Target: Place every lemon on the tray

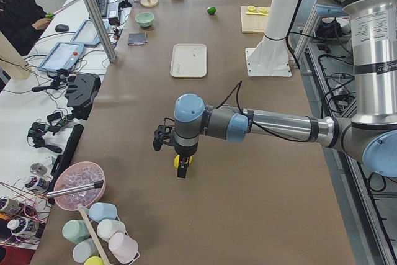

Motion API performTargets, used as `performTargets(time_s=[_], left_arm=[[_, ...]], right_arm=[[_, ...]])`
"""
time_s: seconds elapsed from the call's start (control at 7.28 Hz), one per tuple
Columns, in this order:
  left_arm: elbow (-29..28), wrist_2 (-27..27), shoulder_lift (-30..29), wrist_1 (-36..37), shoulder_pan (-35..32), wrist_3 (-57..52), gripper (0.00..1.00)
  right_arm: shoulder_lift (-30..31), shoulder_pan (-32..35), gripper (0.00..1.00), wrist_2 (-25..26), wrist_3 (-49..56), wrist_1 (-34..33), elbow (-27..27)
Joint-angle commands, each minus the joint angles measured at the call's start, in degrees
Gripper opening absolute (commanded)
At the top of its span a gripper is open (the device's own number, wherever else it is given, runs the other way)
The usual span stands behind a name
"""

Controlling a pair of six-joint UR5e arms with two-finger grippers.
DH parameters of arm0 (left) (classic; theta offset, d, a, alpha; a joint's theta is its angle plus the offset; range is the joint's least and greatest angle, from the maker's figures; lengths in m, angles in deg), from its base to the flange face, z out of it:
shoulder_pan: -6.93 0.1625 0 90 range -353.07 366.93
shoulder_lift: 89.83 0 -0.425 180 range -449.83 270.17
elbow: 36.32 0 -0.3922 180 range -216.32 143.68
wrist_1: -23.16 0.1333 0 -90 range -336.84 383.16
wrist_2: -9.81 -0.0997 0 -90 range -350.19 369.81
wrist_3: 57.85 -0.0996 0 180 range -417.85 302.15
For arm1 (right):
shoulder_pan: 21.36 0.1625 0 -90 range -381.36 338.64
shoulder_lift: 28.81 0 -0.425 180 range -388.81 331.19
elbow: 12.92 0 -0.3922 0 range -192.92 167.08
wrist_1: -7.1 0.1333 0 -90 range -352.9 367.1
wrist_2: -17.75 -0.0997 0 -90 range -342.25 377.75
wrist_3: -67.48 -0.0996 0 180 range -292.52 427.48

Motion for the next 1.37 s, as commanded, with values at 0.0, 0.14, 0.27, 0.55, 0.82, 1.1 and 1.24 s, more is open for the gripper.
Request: performTargets(time_s=[0.0, 0.14, 0.27, 0.55, 0.82, 1.1, 1.24], left_arm=[[0.0, 0.0, 0.0, -0.2, 0.0, -0.3, 0.98], [-0.7, 0.0, 0.0, -0.2, 0.0, -0.2, 0.98], [-0.6, -0.1, 0.0, -0.1, 0.0, -0.2, 0.98], [-0.7, -0.1, -0.1, -0.1, 0.1, -0.2, 0.98], [-0.8, 0.0, -0.1, -0.2, 0.0, -0.2, 0.98], [-1.0, -0.1, -0.1, -0.2, 0.1, -0.3, 0.98], [-1.0, 0.0, -0.1, -0.2, 0.0, -0.2, 0.98]], right_arm=[[0.0, 0.0, 1.00, 0.0, 0.1, 0.0, 0.2], [0.0, 0.0, 1.00, 0.0, 0.1, 0.1, 0.0], [0.0, 0.0, 1.00, 0.0, 0.3, 0.1, 0.0], [0.3, 0.0, 1.00, -0.1, 0.8, 2.1, -0.2], [0.5, 0.0, 1.00, -0.9, 0.4, 2.2, -0.2], [0.6, 0.0, 1.00, -3.6, 0.3, 2.2, -0.2], [0.6, 0.0, 1.00, -4.0, 0.0, 2.2, 0.0]])
